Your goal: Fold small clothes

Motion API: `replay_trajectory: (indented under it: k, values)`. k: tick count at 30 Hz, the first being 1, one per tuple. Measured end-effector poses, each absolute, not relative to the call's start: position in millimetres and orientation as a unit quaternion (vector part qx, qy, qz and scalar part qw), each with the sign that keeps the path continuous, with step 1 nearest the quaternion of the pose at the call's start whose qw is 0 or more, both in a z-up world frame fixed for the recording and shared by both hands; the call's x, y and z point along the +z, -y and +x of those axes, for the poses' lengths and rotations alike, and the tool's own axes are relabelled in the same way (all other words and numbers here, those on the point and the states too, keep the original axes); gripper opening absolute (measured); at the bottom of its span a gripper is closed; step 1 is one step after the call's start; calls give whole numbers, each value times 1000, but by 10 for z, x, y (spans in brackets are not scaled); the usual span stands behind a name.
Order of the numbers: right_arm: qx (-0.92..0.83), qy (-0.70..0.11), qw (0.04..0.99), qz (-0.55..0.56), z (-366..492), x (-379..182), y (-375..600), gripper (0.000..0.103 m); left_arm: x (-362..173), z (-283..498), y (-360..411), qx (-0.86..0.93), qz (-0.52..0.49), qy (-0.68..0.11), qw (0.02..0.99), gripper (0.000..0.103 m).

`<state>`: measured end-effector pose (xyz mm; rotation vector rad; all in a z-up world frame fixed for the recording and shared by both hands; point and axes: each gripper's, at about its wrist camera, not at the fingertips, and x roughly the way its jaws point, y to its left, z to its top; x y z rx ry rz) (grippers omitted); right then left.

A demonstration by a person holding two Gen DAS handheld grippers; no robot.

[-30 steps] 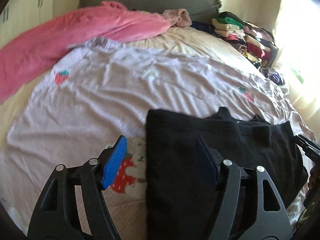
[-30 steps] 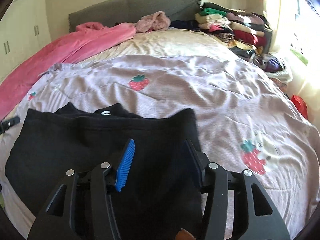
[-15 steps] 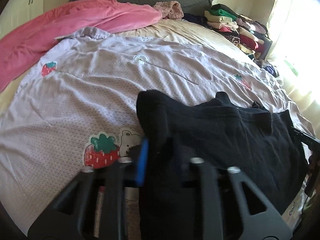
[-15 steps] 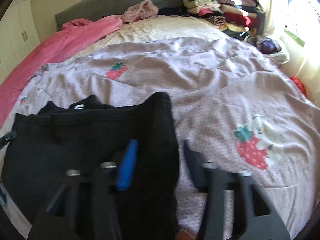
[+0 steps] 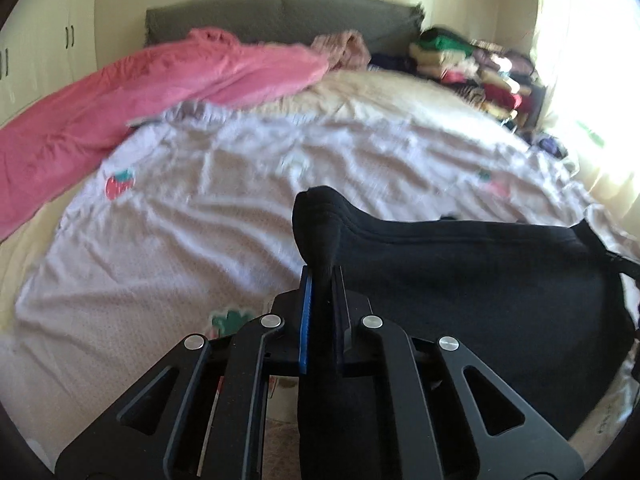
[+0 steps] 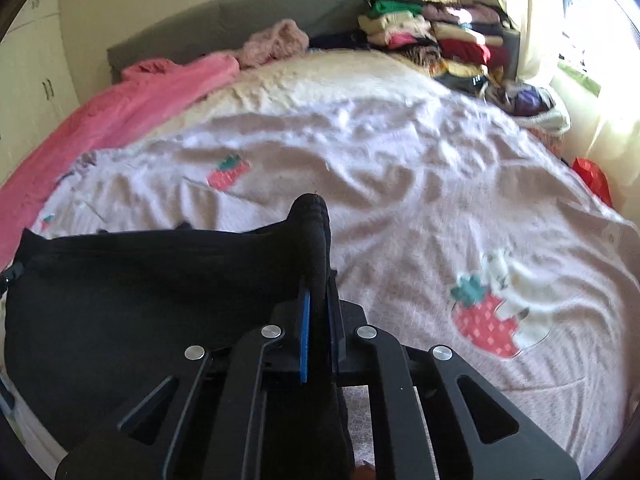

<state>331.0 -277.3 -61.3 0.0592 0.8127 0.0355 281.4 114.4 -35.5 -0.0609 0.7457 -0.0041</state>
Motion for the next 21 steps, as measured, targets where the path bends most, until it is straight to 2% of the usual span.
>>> replay_trajectory:
  k: [5, 10, 16, 21]
  values:
    - [-6, -398, 917, 18, 3290, -721, 2781, 19, -519, 2850, -1167, 10, -26, -394, 919, 11]
    - [-18, -395, 918, 14, 3230, -721, 2792, 30, -513, 2840, -1175, 11, -26, -395, 918, 12]
    - [-25, -394, 918, 31, 3107, -723, 2837, 38, -499, 2815, -1179, 10, -28, -398, 917, 13]
    - [-25, -396, 917, 44, 3008, -706, 2876, 46, -486, 2778, -1149, 12, -27, -400, 916, 23]
